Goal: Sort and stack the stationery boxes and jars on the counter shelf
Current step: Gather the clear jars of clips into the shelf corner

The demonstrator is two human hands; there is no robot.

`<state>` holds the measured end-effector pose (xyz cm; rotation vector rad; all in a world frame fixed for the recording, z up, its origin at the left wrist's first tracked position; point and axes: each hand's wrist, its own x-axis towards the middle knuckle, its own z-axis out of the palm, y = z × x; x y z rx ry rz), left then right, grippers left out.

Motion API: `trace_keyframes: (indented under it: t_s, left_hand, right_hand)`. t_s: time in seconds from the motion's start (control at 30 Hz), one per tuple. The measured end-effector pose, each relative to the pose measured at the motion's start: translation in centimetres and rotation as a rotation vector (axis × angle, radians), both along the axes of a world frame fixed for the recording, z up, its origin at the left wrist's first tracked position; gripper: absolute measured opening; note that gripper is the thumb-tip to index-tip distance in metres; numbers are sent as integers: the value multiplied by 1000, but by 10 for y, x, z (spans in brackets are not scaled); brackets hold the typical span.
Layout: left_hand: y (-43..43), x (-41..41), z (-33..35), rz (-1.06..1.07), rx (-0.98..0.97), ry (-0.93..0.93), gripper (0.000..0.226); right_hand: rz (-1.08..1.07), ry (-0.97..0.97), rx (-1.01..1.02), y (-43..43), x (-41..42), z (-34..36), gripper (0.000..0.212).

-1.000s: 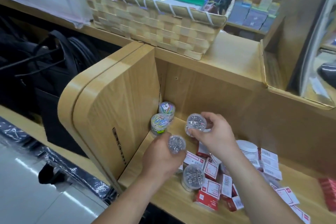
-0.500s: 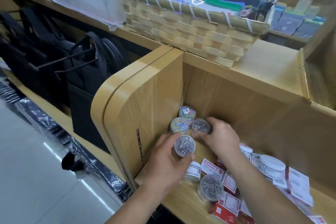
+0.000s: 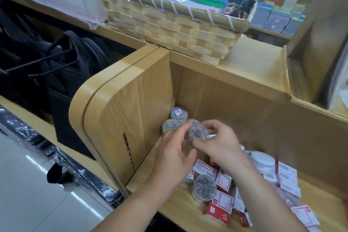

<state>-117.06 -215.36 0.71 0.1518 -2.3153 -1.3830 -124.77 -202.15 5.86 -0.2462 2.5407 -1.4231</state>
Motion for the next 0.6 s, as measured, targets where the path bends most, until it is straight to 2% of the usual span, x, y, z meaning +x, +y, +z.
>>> trace_keyframes:
  t_s: [0.1, 0.2, 0.33, 0.4, 0.43, 0.53, 0.6]
  left_hand:
    - [-10, 9, -18, 0, 100, 37, 50]
    - [-22, 29, -43, 59, 175, -27, 31]
    - [-26, 58, -52, -110, 228, -193, 54]
    - [-25, 64, -57, -160, 229, -245, 60]
    - [-25, 65, -61, -146, 226, -255, 59]
    - [-23, 61, -71, -90, 200, -259, 50]
    - [-22, 56, -70, -74, 208, -272, 43]
  right_hand:
    - [-79, 85, 67, -1, -11, -2, 52]
    - [-92, 135, 201, -7, -25, -2, 65]
    - [-77, 153, 246, -18, -34, -10, 42]
    - [-78, 163, 214, -24, -36, -12, 39]
    - [-75, 162, 198, -26, -36, -13, 42]
    - [-107, 157, 192, -29, -35, -15, 71]
    - [-132, 153, 175, -26, -34, -17, 78]
